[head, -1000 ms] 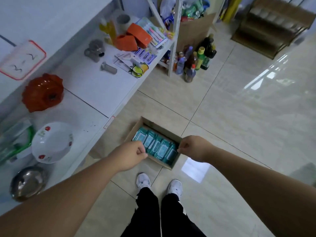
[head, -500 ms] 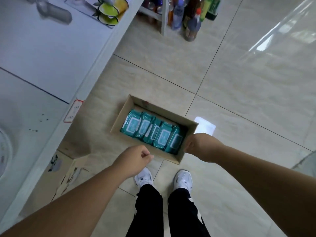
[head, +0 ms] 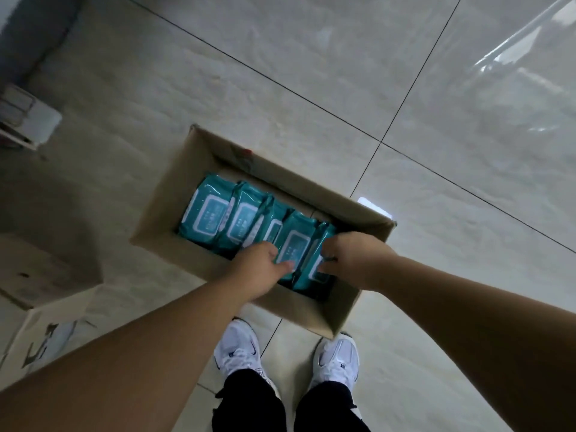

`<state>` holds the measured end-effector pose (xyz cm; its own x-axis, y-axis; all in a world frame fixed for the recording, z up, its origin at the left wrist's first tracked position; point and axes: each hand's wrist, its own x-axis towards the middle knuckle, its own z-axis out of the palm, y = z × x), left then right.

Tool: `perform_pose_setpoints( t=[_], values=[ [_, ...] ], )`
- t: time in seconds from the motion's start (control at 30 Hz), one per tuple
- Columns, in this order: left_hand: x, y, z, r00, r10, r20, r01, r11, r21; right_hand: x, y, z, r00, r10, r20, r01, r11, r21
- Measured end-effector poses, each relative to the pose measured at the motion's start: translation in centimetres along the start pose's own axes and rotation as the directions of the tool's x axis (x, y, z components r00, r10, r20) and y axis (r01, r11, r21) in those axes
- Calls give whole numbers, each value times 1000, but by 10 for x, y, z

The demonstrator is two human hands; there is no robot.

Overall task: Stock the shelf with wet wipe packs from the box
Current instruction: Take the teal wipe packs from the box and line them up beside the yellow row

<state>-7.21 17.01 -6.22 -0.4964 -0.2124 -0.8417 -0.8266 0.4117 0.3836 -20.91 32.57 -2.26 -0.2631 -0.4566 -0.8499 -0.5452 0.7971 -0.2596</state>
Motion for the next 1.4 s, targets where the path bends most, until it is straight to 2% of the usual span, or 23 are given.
perform_pose_setpoints(
  t=[0.27,0.4,0.47,0.57,0.63,0.8,0.9,0.93,1.0,1.1,1.2,1.3,1.4],
  values=[
    [66,-24,30,1000,7,-16,-6,998,68,75,14,25,997,-69,31,74,970,-233],
    [81,-28,44,996,38,-85,-31,996,87,98,17,38,991,-118,56,130,932,-339],
    [83,-26,47,991,58,-121,-39,987,155,105,20,41,989,-142,50,150,910,-386],
    [84,-22,50,991,93,-97,-60,953,297,113,19,43,986,-162,27,158,898,-411],
    [82,-21,53,991,96,-90,-60,940,335,116,18,43,987,-158,23,154,899,-409],
    [77,-22,64,980,114,-161,-83,979,187,117,18,39,988,-147,47,153,892,-425],
    [81,-19,63,991,12,-133,-20,998,-56,114,20,41,986,-148,74,165,879,-447],
    [83,-18,63,992,-11,-125,0,997,-81,114,21,43,985,-149,86,172,873,-456],
    [88,-19,66,994,-5,-113,7,1000,15,115,22,47,982,-152,110,186,862,-472],
    [87,-21,77,988,90,-123,-63,976,206,117,25,50,975,-174,135,218,844,-491],
    [89,-27,84,984,118,-134,-97,984,152,118,28,53,968,-171,183,240,839,-489],
    [92,-31,83,990,116,-80,-111,992,58,116,28,59,961,-133,241,234,857,-460],
    [89,-35,76,988,139,-62,-134,988,75,110,28,66,957,-171,236,264,854,-449]
  ],
)
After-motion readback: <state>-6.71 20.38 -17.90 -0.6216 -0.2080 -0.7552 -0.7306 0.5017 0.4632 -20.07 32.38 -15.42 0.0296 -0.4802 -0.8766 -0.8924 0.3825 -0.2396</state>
